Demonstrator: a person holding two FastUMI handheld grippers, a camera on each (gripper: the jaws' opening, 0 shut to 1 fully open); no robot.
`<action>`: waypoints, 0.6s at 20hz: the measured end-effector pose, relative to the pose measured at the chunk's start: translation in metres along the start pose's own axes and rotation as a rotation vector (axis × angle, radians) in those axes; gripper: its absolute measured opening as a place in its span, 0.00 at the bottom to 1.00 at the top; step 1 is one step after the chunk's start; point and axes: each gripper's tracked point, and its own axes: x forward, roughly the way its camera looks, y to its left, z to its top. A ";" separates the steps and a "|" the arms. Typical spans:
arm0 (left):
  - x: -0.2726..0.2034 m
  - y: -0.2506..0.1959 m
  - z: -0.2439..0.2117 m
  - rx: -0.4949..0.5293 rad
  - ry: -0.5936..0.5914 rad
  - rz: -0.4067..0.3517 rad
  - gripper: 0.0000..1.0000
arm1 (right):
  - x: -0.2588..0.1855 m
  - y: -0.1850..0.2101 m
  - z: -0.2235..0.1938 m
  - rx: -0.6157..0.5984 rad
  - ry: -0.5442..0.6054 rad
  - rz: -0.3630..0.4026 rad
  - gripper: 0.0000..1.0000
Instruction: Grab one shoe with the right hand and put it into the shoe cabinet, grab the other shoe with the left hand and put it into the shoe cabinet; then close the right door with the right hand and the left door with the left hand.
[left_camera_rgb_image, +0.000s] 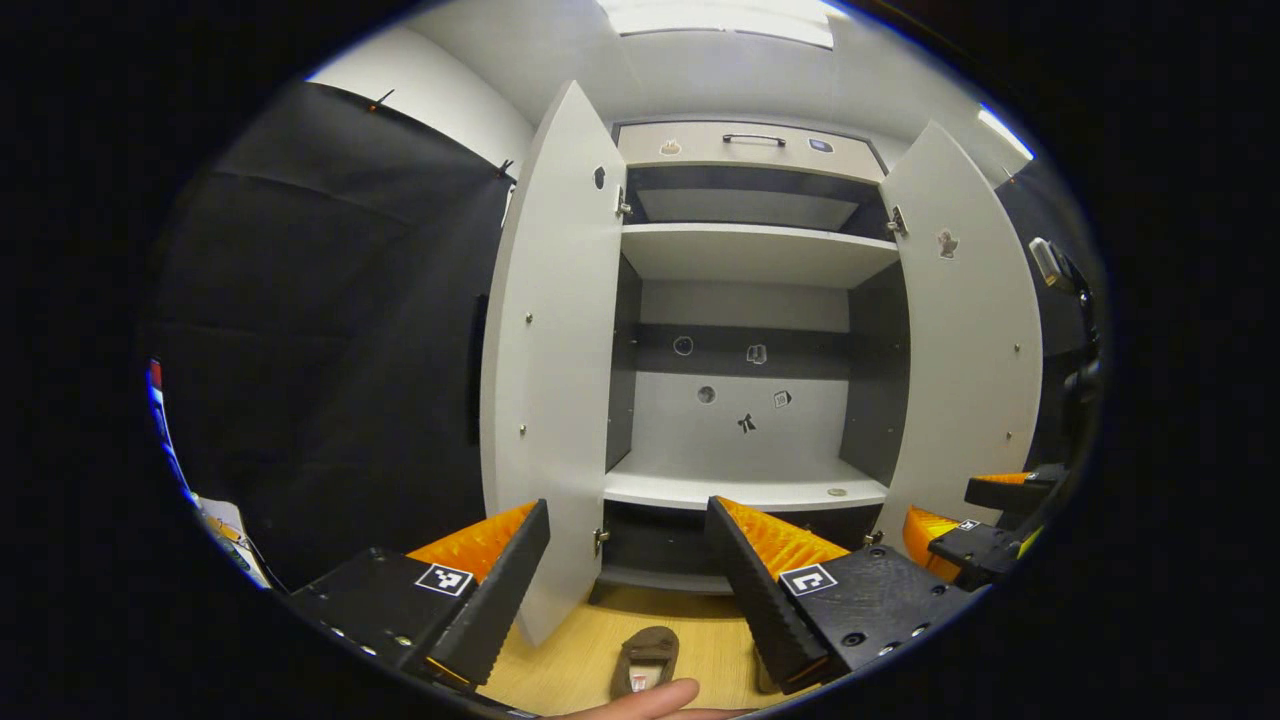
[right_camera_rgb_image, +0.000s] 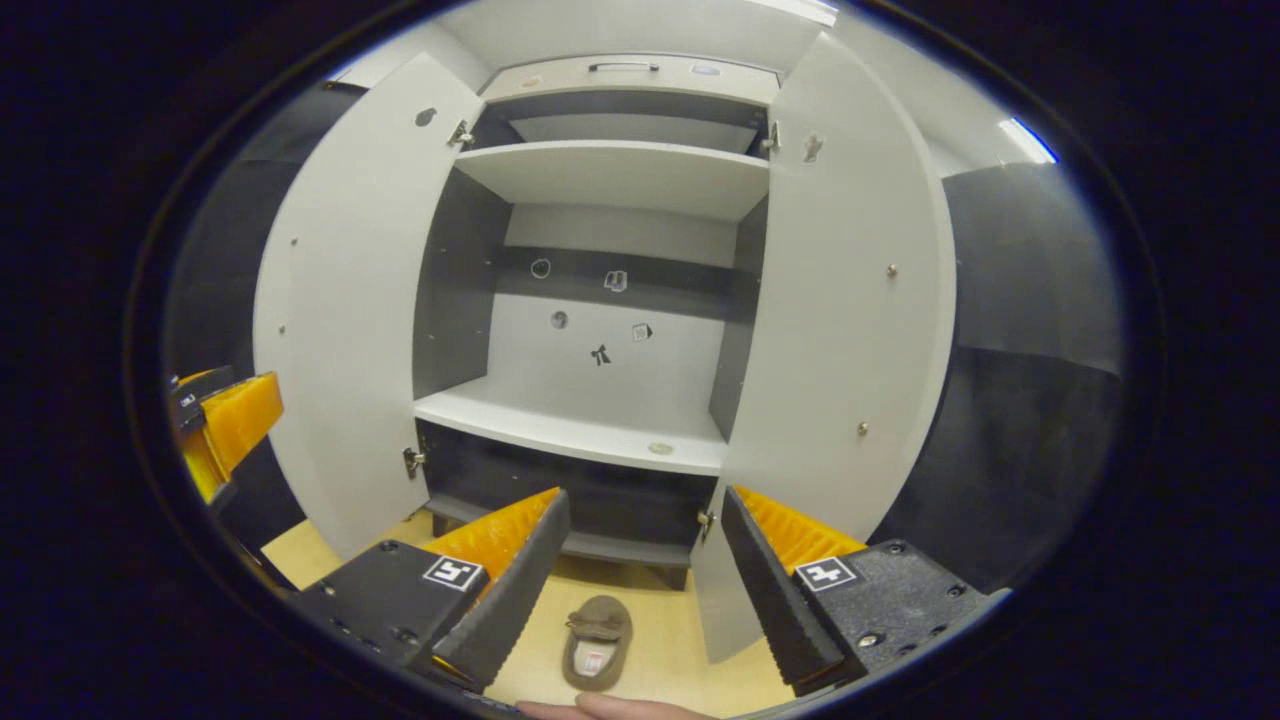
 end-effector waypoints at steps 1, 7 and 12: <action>-0.001 0.000 0.000 -0.006 -0.001 -0.001 0.95 | -0.001 0.007 -0.004 0.006 0.006 0.037 1.00; -0.026 0.007 -0.068 -0.032 0.139 0.019 0.95 | 0.010 0.061 -0.095 -0.105 0.201 0.237 0.98; -0.044 0.008 -0.135 -0.022 0.211 0.002 0.95 | 0.050 0.082 -0.211 -0.181 0.372 0.250 0.97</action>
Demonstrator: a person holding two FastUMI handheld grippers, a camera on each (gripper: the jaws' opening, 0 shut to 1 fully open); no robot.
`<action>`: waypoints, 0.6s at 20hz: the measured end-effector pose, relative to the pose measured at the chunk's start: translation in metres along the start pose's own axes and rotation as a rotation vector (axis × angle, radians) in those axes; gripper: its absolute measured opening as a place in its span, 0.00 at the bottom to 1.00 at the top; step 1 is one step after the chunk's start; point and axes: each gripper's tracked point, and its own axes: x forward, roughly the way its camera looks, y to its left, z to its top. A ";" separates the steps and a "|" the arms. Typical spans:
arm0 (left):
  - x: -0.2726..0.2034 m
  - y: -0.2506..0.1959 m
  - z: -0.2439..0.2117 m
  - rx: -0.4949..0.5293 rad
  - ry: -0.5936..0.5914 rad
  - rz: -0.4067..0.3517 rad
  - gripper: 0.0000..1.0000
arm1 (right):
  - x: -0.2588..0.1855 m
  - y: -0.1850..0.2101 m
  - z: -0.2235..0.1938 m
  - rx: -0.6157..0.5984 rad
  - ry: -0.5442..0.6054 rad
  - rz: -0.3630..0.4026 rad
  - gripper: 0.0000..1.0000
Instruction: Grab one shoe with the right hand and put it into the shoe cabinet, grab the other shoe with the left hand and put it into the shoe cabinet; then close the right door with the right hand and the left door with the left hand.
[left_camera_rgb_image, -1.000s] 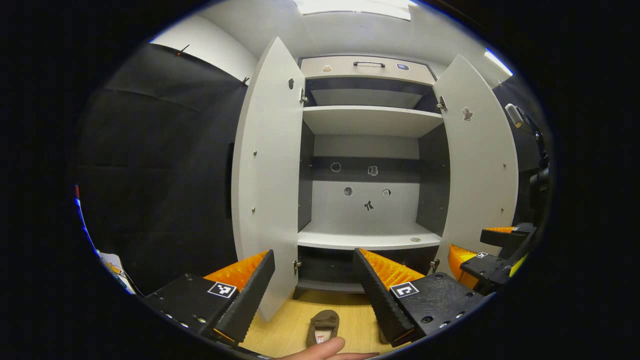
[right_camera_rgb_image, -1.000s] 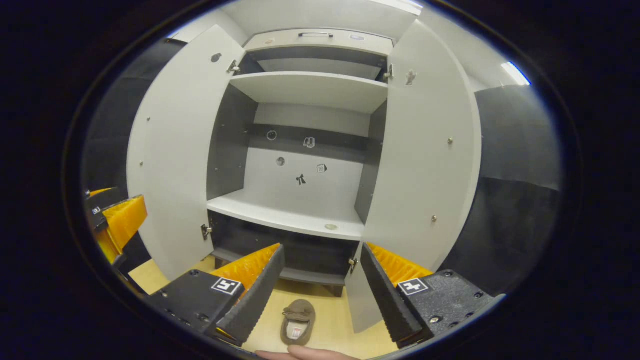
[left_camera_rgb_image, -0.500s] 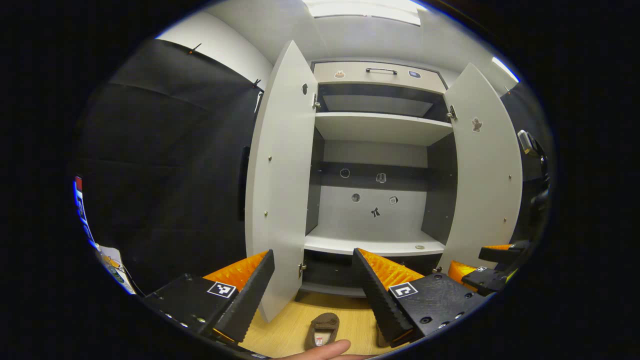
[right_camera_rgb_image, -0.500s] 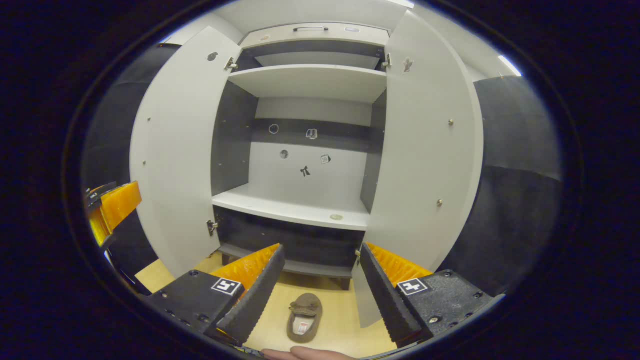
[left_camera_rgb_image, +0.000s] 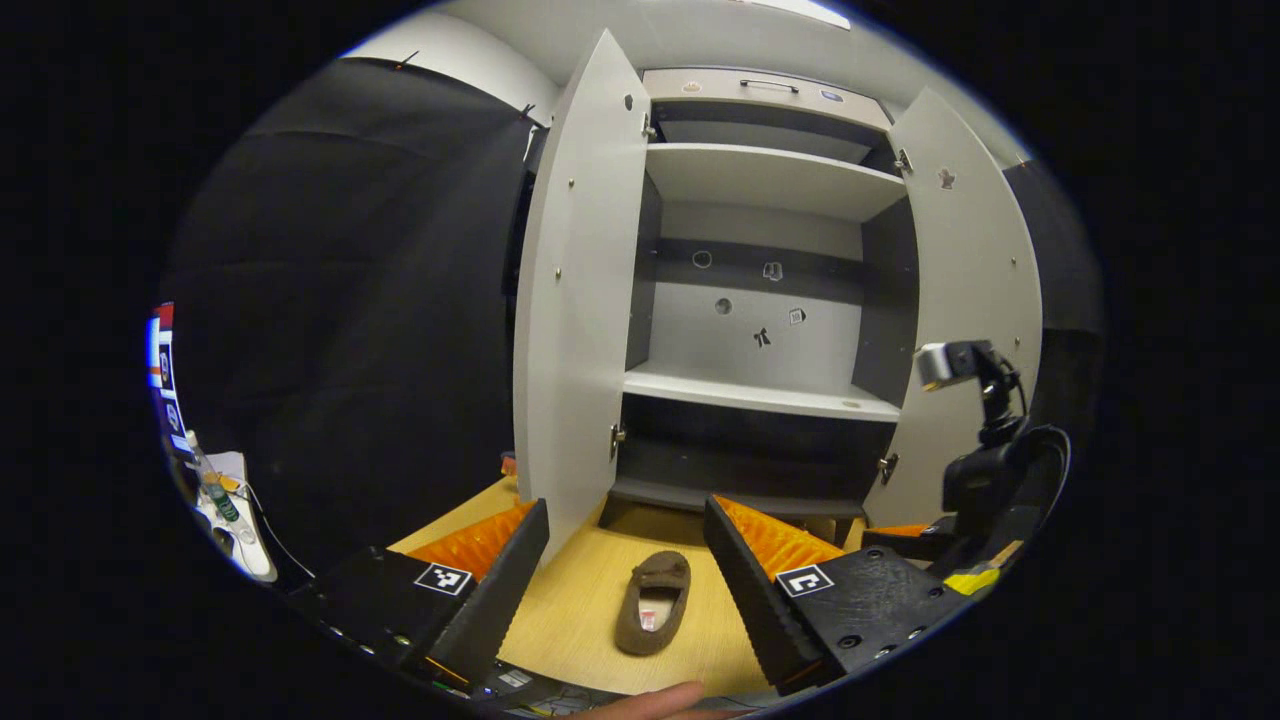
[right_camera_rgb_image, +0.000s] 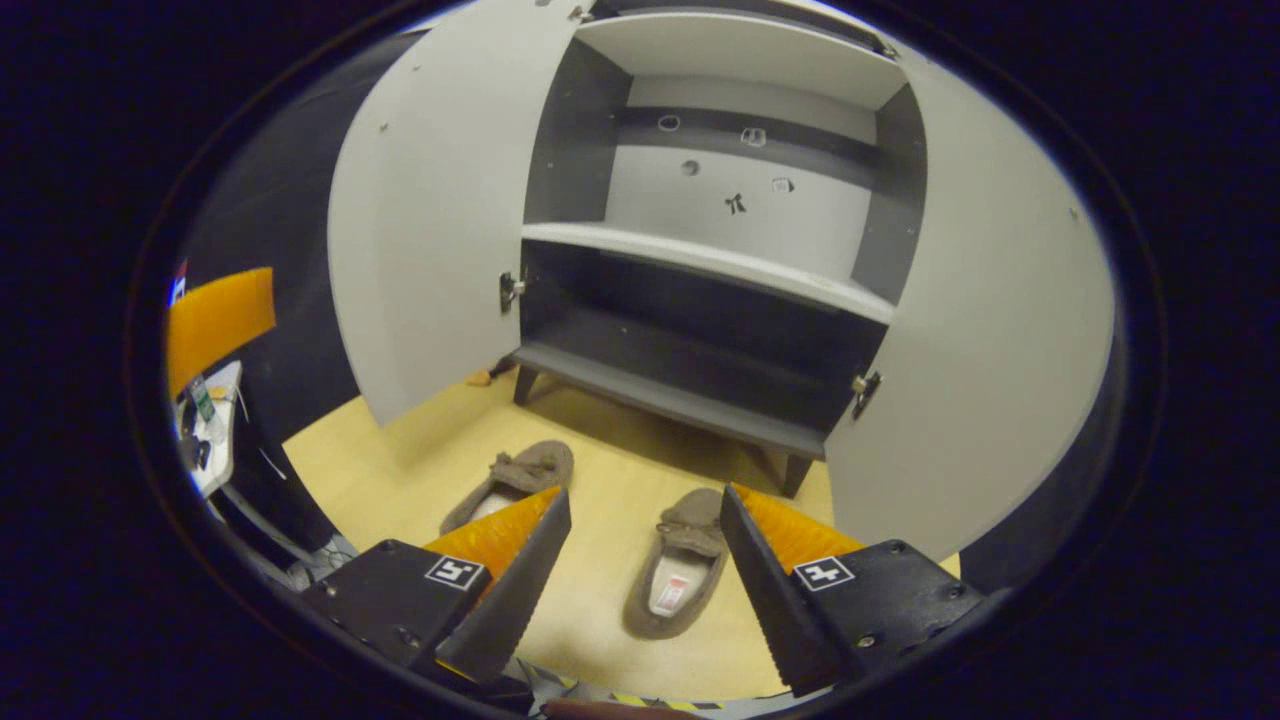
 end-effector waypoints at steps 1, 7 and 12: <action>0.003 -0.003 -0.016 0.006 0.017 -0.015 0.94 | 0.019 -0.003 -0.020 -0.020 0.068 -0.024 0.95; 0.012 -0.029 -0.074 0.004 0.047 -0.107 0.95 | 0.088 0.008 -0.074 0.007 0.252 -0.021 0.90; 0.000 -0.022 -0.095 -0.111 0.117 -0.051 0.94 | 0.103 -0.008 -0.092 -0.033 0.299 -0.117 0.80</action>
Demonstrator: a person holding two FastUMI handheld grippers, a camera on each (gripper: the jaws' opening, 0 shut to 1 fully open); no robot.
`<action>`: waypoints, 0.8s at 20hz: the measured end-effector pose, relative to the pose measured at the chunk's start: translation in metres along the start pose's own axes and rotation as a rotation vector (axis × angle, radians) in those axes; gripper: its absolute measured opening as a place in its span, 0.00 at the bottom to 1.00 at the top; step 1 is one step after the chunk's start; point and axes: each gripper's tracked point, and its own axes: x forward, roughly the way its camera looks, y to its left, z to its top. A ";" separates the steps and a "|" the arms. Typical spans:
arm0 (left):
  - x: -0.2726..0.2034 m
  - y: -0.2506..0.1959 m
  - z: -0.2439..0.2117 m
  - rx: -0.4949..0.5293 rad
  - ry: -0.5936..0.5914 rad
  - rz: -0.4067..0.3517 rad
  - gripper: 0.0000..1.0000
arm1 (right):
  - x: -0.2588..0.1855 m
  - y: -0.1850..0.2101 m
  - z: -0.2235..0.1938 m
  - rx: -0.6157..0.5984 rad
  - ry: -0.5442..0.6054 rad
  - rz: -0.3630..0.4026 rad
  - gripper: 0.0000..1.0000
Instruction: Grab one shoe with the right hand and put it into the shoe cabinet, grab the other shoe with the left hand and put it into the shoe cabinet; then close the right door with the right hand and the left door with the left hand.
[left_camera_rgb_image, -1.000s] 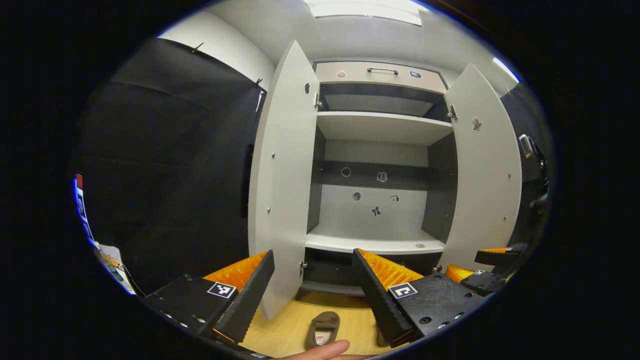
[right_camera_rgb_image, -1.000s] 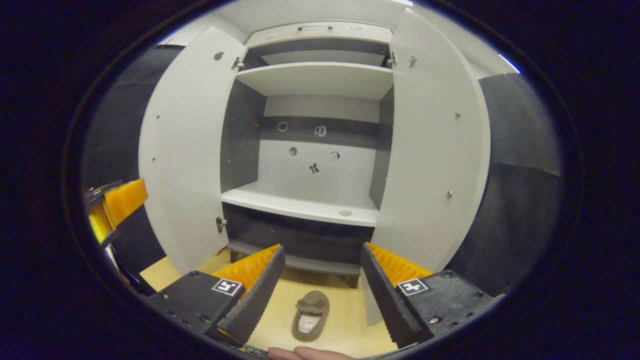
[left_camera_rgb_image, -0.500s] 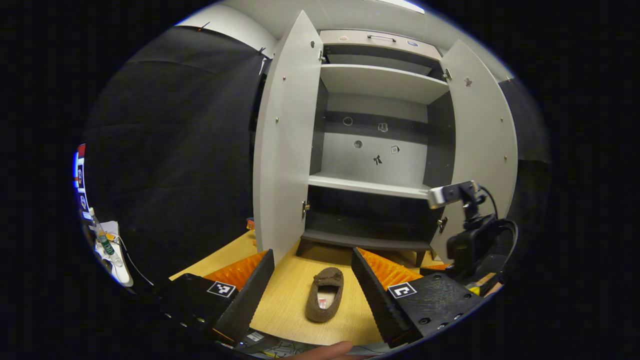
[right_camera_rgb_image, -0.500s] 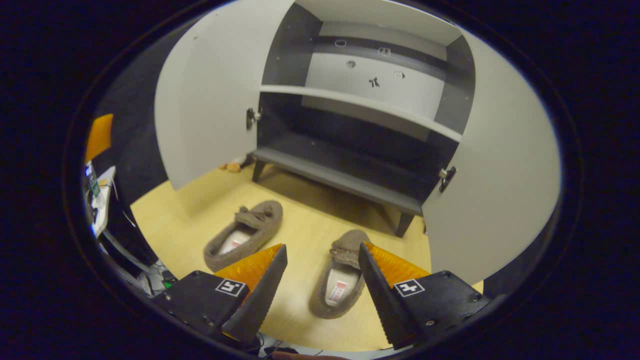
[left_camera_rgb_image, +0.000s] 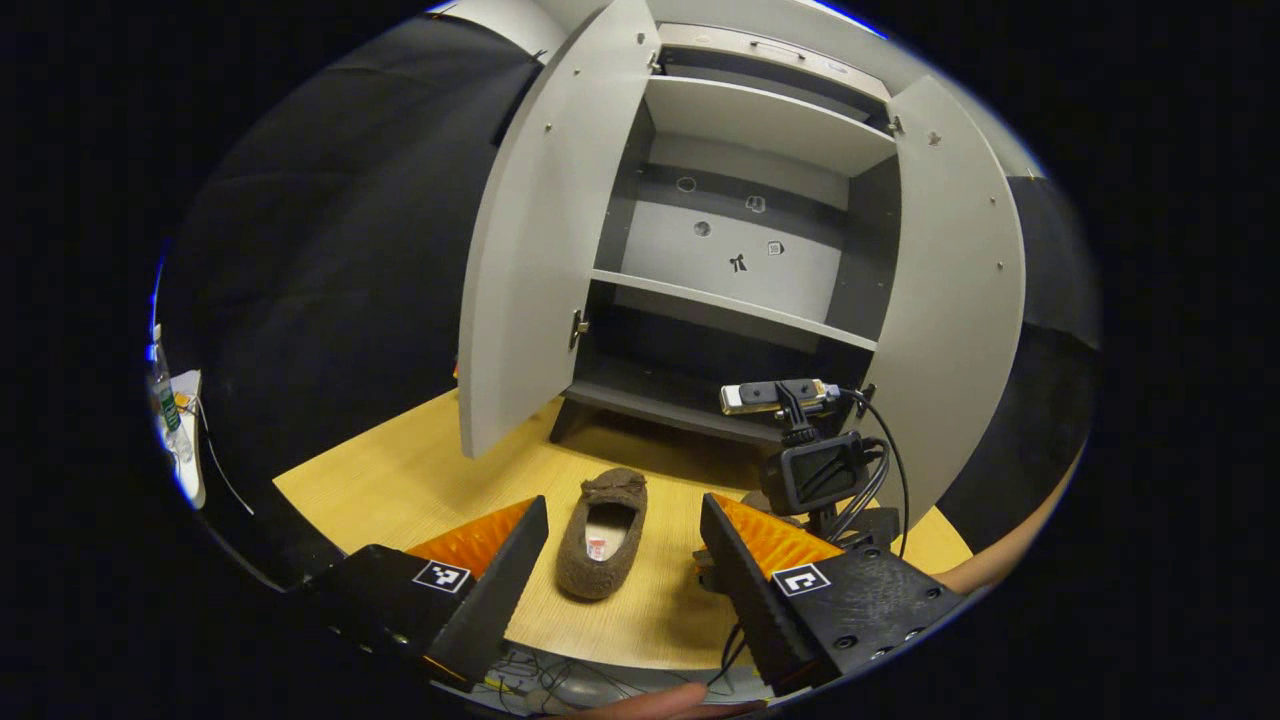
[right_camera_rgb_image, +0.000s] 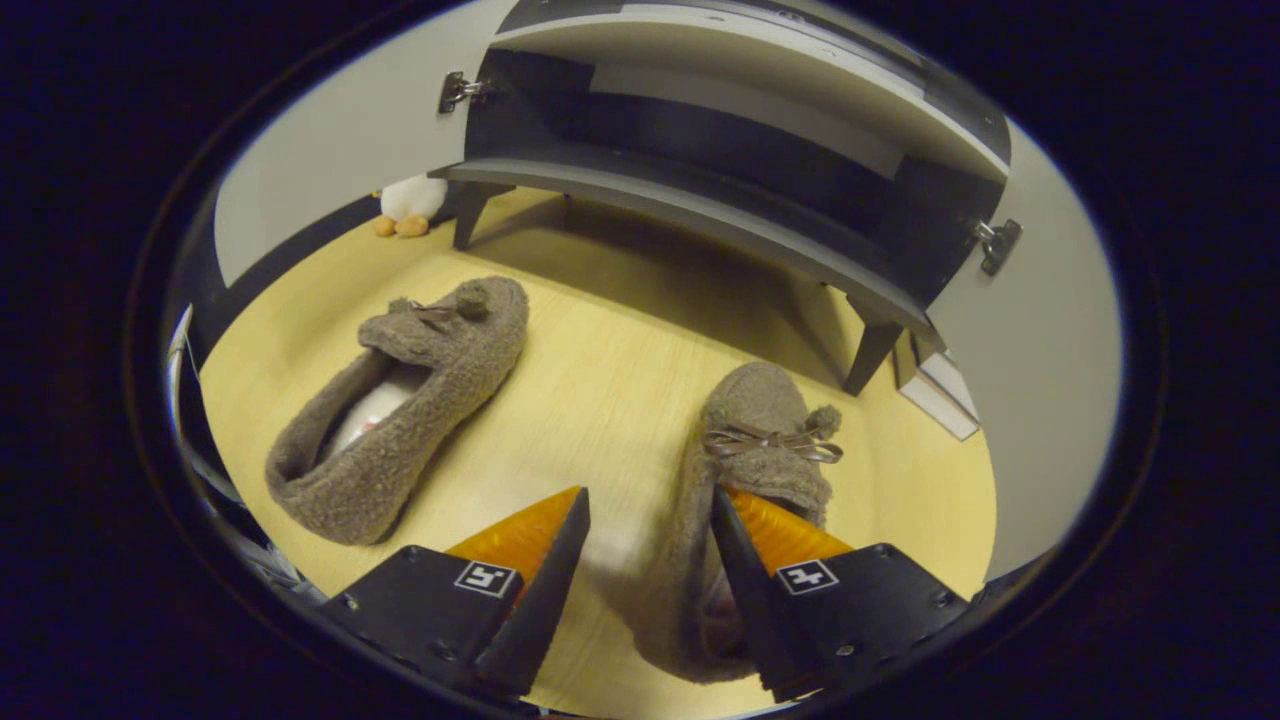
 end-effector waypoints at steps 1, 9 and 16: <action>-0.003 0.002 0.000 0.003 -0.004 0.014 0.94 | 0.005 -0.004 -0.005 -0.018 0.020 -0.021 0.66; 0.004 0.040 -0.016 0.025 0.039 0.115 0.93 | 0.004 -0.029 -0.010 -0.176 -0.040 -0.100 0.05; -0.002 0.036 -0.014 0.101 0.060 0.084 0.94 | -0.045 -0.060 0.002 -0.186 -0.122 -0.130 0.05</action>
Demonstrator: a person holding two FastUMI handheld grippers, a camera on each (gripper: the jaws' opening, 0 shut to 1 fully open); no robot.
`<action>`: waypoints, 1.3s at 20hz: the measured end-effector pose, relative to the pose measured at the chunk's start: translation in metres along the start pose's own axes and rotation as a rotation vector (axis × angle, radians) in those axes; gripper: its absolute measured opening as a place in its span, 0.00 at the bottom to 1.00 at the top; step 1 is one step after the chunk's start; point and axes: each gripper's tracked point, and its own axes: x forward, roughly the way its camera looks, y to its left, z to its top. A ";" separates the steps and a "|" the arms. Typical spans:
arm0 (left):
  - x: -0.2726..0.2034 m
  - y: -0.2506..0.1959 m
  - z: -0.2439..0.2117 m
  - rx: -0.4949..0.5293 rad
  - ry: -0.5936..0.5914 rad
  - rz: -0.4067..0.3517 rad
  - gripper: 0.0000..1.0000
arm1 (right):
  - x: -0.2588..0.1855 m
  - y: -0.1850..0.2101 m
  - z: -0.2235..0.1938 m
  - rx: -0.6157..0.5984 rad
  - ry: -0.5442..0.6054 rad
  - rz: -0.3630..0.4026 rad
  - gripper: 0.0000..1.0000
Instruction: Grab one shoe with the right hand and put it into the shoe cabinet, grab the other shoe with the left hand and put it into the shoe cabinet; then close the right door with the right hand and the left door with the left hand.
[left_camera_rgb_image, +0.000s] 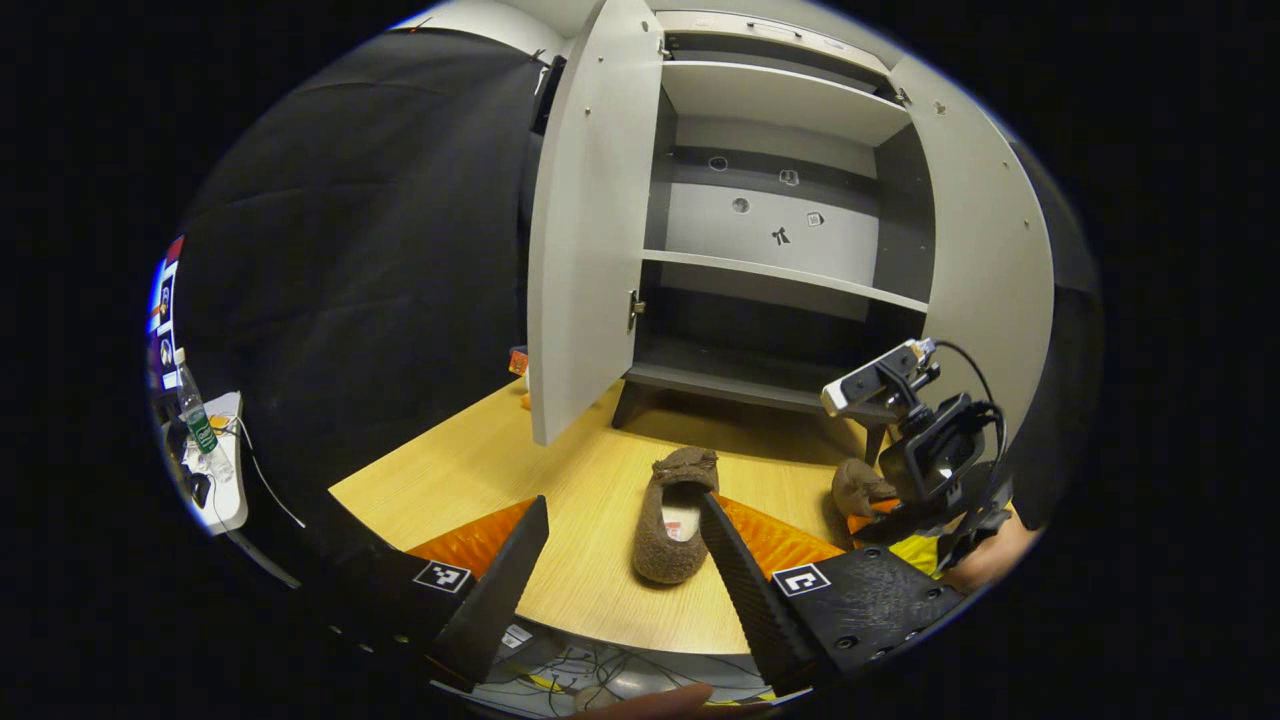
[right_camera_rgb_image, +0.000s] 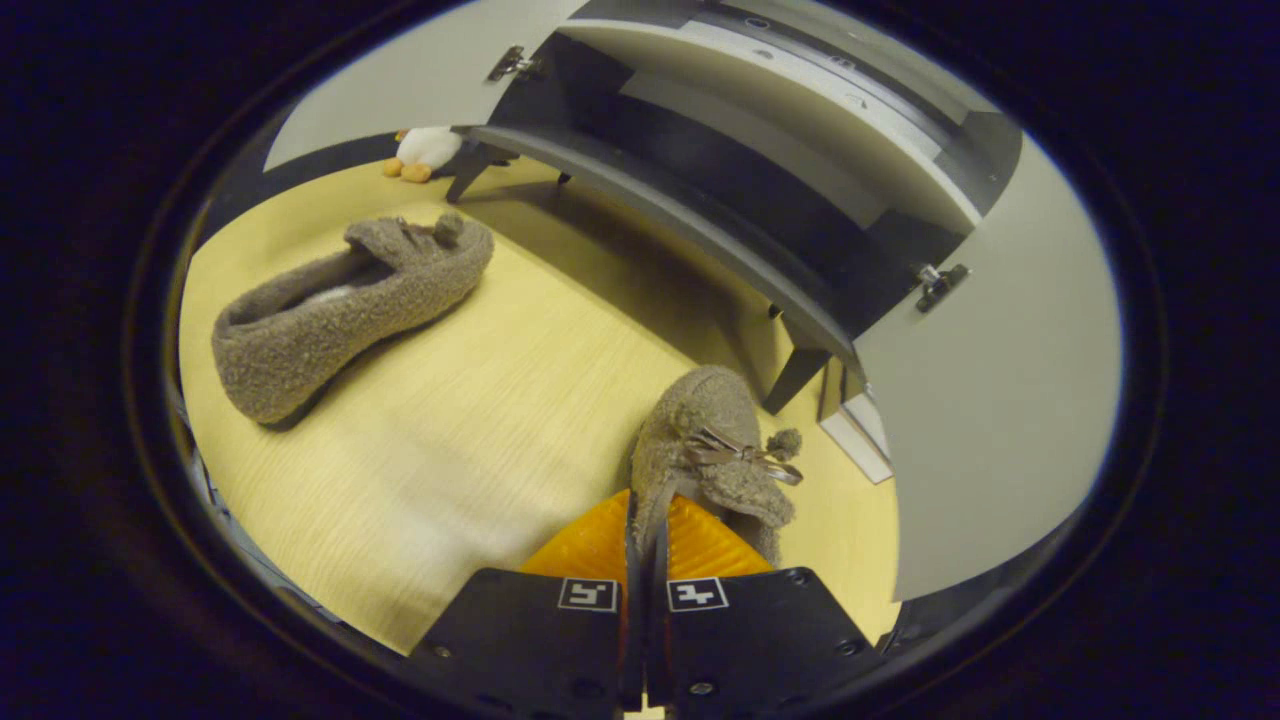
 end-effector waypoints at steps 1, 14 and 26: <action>-0.003 -0.004 0.001 0.002 0.005 -0.015 0.94 | -0.008 -0.008 0.011 0.012 -0.027 -0.010 0.05; -0.007 -0.010 0.023 0.060 0.005 -0.041 0.94 | -0.090 -0.149 0.263 0.137 -0.378 -0.195 0.05; -0.008 0.032 -0.010 0.028 0.119 0.095 0.94 | 0.058 -0.187 0.366 0.219 -0.057 -0.088 0.05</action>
